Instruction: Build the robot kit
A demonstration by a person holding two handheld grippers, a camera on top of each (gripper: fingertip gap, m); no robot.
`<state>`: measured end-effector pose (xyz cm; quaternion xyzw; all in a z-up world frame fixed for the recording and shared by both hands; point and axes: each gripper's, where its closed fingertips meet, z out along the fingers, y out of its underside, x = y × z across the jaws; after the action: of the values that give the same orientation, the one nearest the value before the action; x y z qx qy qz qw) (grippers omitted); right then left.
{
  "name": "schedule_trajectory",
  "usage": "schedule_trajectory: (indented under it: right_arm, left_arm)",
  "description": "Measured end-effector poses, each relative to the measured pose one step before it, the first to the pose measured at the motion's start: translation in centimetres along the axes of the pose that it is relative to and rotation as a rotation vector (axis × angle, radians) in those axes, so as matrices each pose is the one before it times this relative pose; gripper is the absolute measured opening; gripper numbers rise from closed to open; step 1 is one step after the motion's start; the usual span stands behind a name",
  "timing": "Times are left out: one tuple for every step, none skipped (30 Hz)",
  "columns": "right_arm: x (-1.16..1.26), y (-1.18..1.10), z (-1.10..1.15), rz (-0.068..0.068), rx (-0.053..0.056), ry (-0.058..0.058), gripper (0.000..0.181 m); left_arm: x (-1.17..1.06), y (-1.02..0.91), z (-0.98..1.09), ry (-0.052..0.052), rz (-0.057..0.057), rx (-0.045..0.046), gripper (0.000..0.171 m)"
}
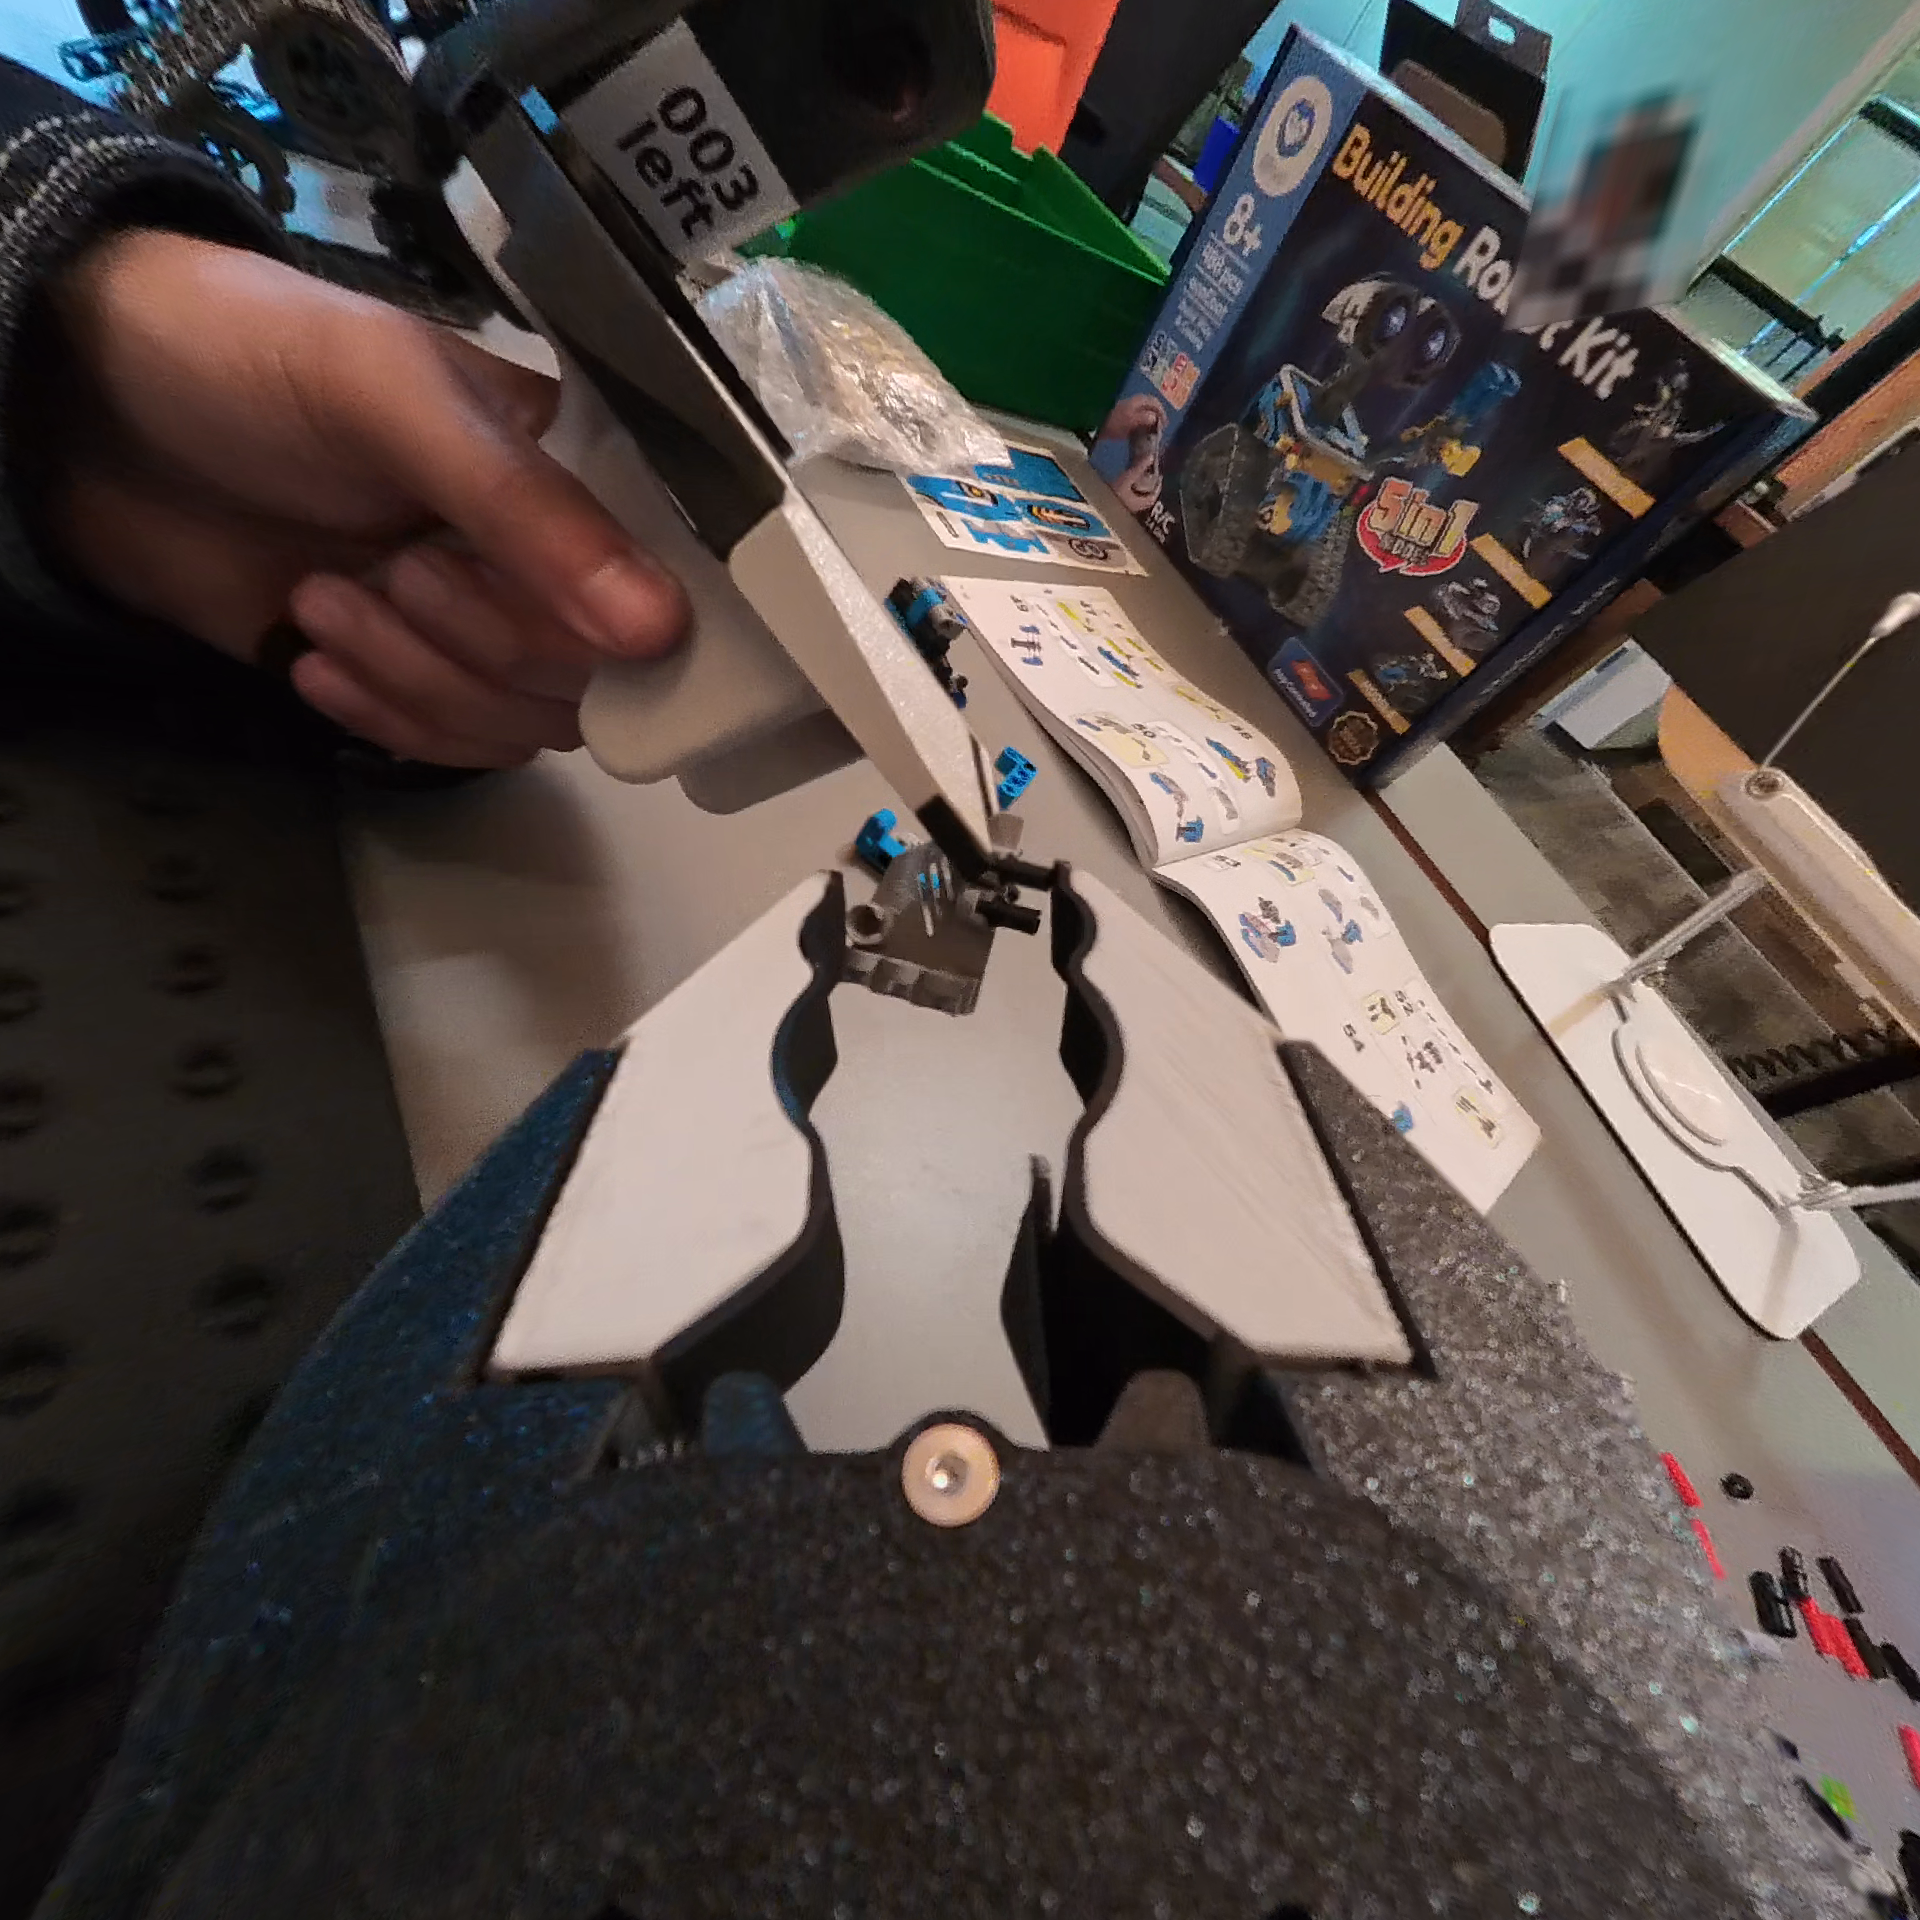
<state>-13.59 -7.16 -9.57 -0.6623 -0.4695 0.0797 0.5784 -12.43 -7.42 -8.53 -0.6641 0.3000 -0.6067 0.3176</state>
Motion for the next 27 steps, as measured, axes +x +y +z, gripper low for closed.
schedule_trajectory:
  right_arm:
    - [0.003, -0.034, -0.001, 0.0014, 0.0, 0.0025, 0.039]
    - [-0.007, -0.031, -0.01, 0.003, 0.0, 0.0009, 0.039]
    - [-0.081, 0.088, 0.037, 0.0024, -0.0096, -0.0088, 0.038]
    - [-0.042, 0.029, 0.003, -0.0004, -0.0053, -0.0058, 0.038]
    - [0.035, -0.084, -0.048, 0.0013, 0.0012, 0.0006, 0.038]
    - [0.007, -0.035, -0.05, -0.001, -0.0042, -0.0023, 0.037]
    - [-0.008, 0.061, -0.016, -0.002, -0.0042, -0.0026, 0.036]
    - [-0.079, 0.219, 0.05, 0.0104, -0.0126, -0.0132, 0.035]
    - [-0.055, 0.091, 0.048, 0.0164, -0.002, -0.0124, 0.035]
    - [0.022, -0.068, -0.023, 0.0164, 0.0114, -0.0067, 0.035]
    - [0.047, -0.012, 0.031, 0.0287, 0.0049, -0.007, 0.036]
    - [0.096, 0.059, 0.172, 0.0341, 0.0027, -0.0049, 0.037]
    - [0.101, 0.026, 0.141, 0.0345, 0.0132, -0.0136, 0.038]
    - [0.005, -0.091, -0.102, 0.053, 0.0222, -0.0342, 0.039]
    - [0.213, -0.123, -0.311, 0.0741, 0.0249, -0.039, 0.051]
    - [0.077, 0.199, -0.386, 0.091, 0.0067, -0.0659, 0.055]
    - [-0.387, 0.321, -0.392, 0.108, 0.0026, -0.1096, 0.048]
    - [-0.156, 0.071, -0.327, 0.1273, 0.0169, -0.0924, 0.049]
    - [-0.404, -0.338, -0.27, 0.114, 0.035, -0.0913, 0.05]
    - [-1.191, -0.462, -0.229, 0.0822, 0.0301, -0.1195, 0.04]
    - [-0.878, -0.053, 0.083, 0.061, 0.0004, -0.0839, 0.039]
    - [0.096, 0.12, 0.204, 0.0364, -0.0045, -0.0138, 0.042]
    - [0.06, 0.311, 0.168, 0.0166, -0.0132, -0.0086, 0.032]
    - [-0.423, 0.145, 0.107, 0.005, -0.0073, -0.0285, 0.02]
    - [0.075, -0.138, 0.031, -0.0047, 0.011, 0.0116, 0.015]
    - [0.176, 0.183, 0.081, 0.0009, -0.0088, 0.0121, 0.015]
    - [0.225, 0.193, 0.145, 0.0215, -0.0078, 0.0048, 0.015]
  left_arm:
    - [0.018, -0.02, -0.013, 0.0093, -0.0139, 0.00155, 0.006]
    - [-0.001, -0.027, -0.01, 0.0076, -0.0164, 0.00197, 0.006]
    - [-0.052, 0.03, 0.006, -0.0002, -0.0058, -0.00004, 0.006]
    - [0.018, -0.051, 0.0, -0.003, 0.0063, 0.00251, 0.006]
    - [0.092, -0.046, 0.004, -0.0065, 0.0164, 0.00225, 0.006]
    - [0.045, -0.014, -0.002, -0.0088, 0.0175, 0.00018, 0.006]
    - [-0.053, 0.084, 0.044, -0.0104, 0.0105, -0.00446, 0.006]
    - [-0.11, 0.148, 0.035, -0.0103, 0.0053, -0.00826, 0.005]
    - [-0.027, 0.028, 0.013, -0.002, 0.0005, -0.00103, 0.005]
    - [0.014, -0.046, 0.026, 0.0011, 0.0, 0.00228, 0.005]
    - [-0.102, -0.035, 0.04, -0.0054, 0.0009, 0.00116, 0.005]
    - [-0.229, -0.068, 0.027, -0.0075, -0.0044, 0.00286, 0.006]
    - [-0.13, -0.082, -0.009, 0.004, -0.0145, 0.00397, 0.006]
    - [-0.045, -0.192, -0.114, 0.0121, -0.0195, 0.00989, 0.006]
    - [0.02, -0.344, -0.32, 0.0148, -0.0161, 0.01795, 0.006]
    - [0.125, -0.3, -0.361, 0.0205, -0.0163, 0.01571, 0.006]
    - [0.262, -0.274, -0.284, 0.0266, -0.0138, 0.01559, 0.006]
    - [0.432, -0.122, -0.116, 0.0321, -0.0089, 0.00523, 0.006]
    - [0.487, 0.08, 0.059, 0.031, -0.0008, -0.00792, 0.006]
    - [0.267, 0.186, 0.161, 0.0126, 0.0082, -0.01293, 0.006]
    - [0.363, 0.092, 0.128, 0.0149, 0.0124, -0.00563, 0.006]
    - [0.463, 0.088, 0.117, 0.0208, 0.0105, -0.00616, 0.006]
    - [0.241, 0.08, 0.089, 0.0062, 0.0115, -0.00388, 0.006]
    - [0.169, 0.1, 0.09, 0.0052, 0.0088, -0.00449, 0.006]
    - [0.154, 0.022, 0.081, 0.0072, -0.0012, -0.0003, 0.007]
    - [-0.12, 0.068, 0.066, -0.0069, -0.0005, -0.00303, 0.007]
    - [-0.218, -0.001, 0.049, -0.0145, -0.0009, 0.0018, 0.007]
